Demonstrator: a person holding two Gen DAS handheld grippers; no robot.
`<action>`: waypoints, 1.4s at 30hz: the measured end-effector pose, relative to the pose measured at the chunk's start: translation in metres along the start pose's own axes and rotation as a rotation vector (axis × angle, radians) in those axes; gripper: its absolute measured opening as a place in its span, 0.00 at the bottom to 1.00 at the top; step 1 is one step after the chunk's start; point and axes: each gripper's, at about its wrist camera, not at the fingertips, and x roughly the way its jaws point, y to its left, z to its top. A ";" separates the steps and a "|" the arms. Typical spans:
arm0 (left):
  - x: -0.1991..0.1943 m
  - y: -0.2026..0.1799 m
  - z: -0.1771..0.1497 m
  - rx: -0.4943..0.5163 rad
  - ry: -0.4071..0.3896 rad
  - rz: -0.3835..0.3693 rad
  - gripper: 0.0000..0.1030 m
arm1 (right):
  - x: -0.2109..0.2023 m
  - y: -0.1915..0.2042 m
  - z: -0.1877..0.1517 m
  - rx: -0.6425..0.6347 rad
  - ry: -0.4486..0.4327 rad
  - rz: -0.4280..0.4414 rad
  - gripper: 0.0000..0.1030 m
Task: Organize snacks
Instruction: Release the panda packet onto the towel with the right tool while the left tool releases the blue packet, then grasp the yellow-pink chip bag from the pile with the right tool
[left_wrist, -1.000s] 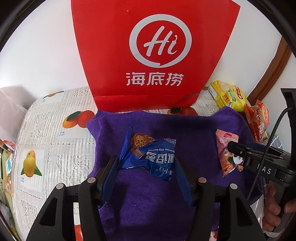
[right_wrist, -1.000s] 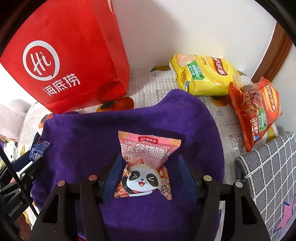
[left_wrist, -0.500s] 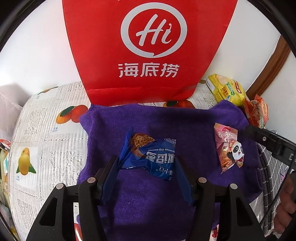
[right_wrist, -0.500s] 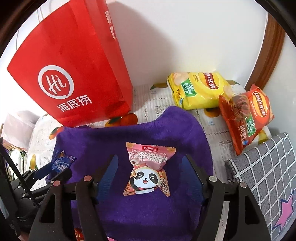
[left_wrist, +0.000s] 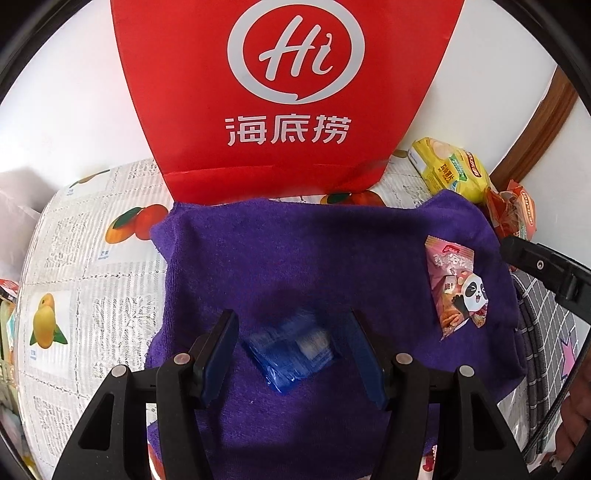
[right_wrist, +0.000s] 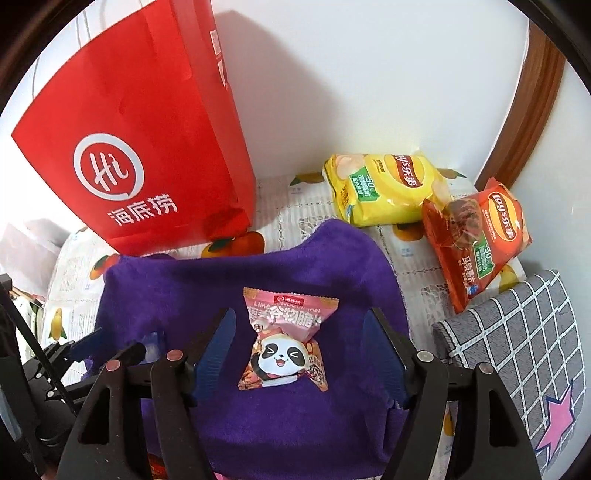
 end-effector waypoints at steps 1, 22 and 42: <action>0.000 0.000 0.000 0.001 -0.001 -0.001 0.57 | 0.001 0.000 0.001 -0.002 0.007 0.012 0.70; -0.021 0.000 0.005 0.001 -0.044 0.002 0.71 | -0.024 0.001 0.002 0.001 -0.110 0.170 0.70; -0.078 0.013 0.009 -0.022 -0.171 -0.016 0.76 | -0.061 0.007 -0.085 -0.017 -0.022 0.157 0.70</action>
